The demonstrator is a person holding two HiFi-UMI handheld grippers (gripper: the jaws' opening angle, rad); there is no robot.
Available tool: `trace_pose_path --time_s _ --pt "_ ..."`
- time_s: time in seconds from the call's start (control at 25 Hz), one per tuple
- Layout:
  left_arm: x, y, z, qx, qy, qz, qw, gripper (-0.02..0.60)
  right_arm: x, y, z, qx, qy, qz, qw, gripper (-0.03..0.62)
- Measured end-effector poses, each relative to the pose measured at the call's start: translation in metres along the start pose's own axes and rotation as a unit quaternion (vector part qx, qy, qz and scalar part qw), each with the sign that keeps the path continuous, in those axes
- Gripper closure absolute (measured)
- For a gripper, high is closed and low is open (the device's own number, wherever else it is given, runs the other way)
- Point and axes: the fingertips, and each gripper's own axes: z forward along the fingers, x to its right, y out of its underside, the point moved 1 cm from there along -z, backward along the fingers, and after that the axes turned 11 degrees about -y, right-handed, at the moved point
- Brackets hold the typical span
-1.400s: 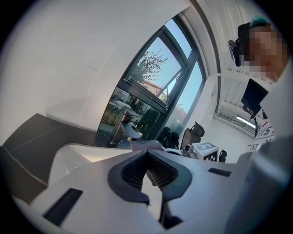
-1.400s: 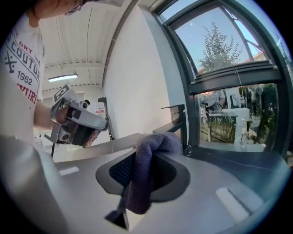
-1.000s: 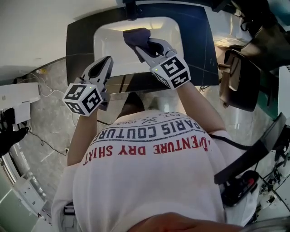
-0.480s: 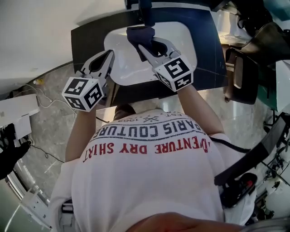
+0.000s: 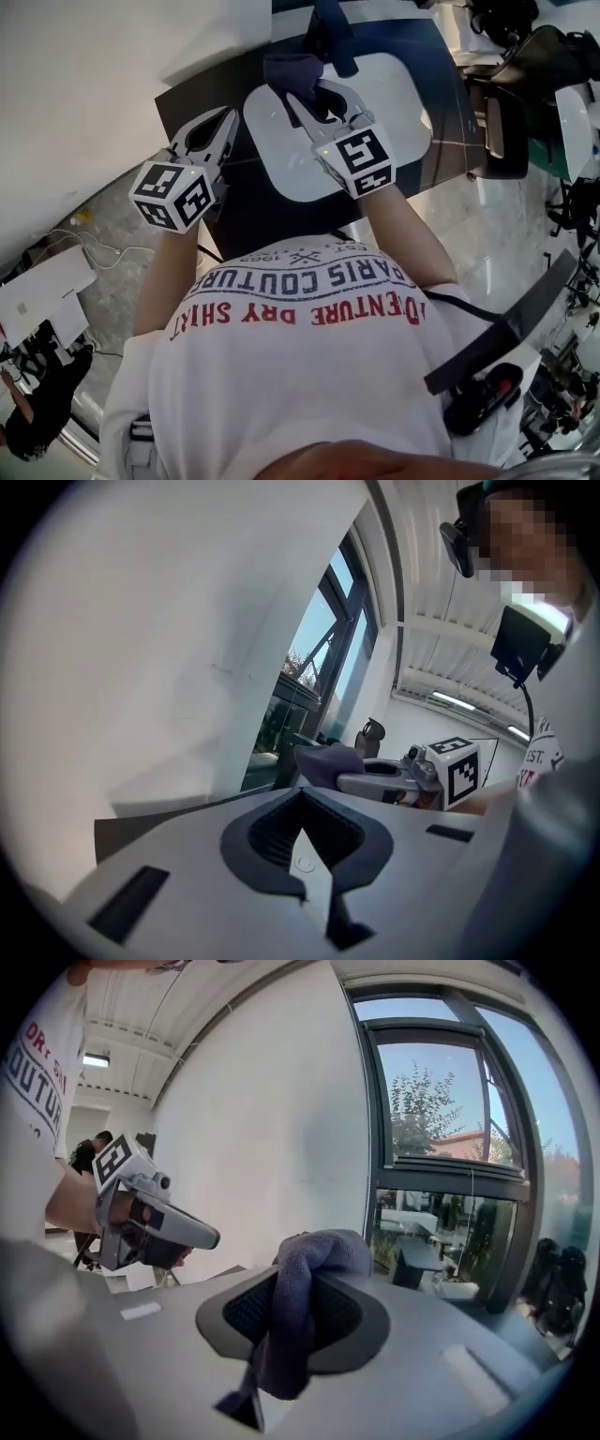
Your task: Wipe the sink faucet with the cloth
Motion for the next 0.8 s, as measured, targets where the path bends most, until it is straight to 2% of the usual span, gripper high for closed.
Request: trace_pose_path --time_s 0.12,0.24,0.48,0.56,0.8 --pt "-0.011 0.001 0.009 -0.006 0.016 -0.013 0.9998 0.58 0.021 -0.016 0.011 0.012 0.04 0.0 0.999 0.519" --pt "-0.022 0.001 0.016 -0.009 0.016 -0.013 0.9997 0.58 0.04 -0.03 0.022 0.026 0.07 0.003 0.997 0.519" --pt "-0.036 -0.005 0.017 -0.007 -0.013 0.035 0.9993 0.579 0.073 -0.033 0.029 0.042 0.124 0.002 0.991 0.519" --pt "-0.038 -0.005 0.015 -0.006 -0.014 0.034 0.9993 0.58 0.082 -0.031 0.031 0.043 0.14 0.007 0.989 0.519" --pt "-0.045 0.005 0.018 -0.018 0.02 0.024 0.9994 0.58 0.1 -0.021 0.048 0.023 0.211 0.005 0.977 0.519"
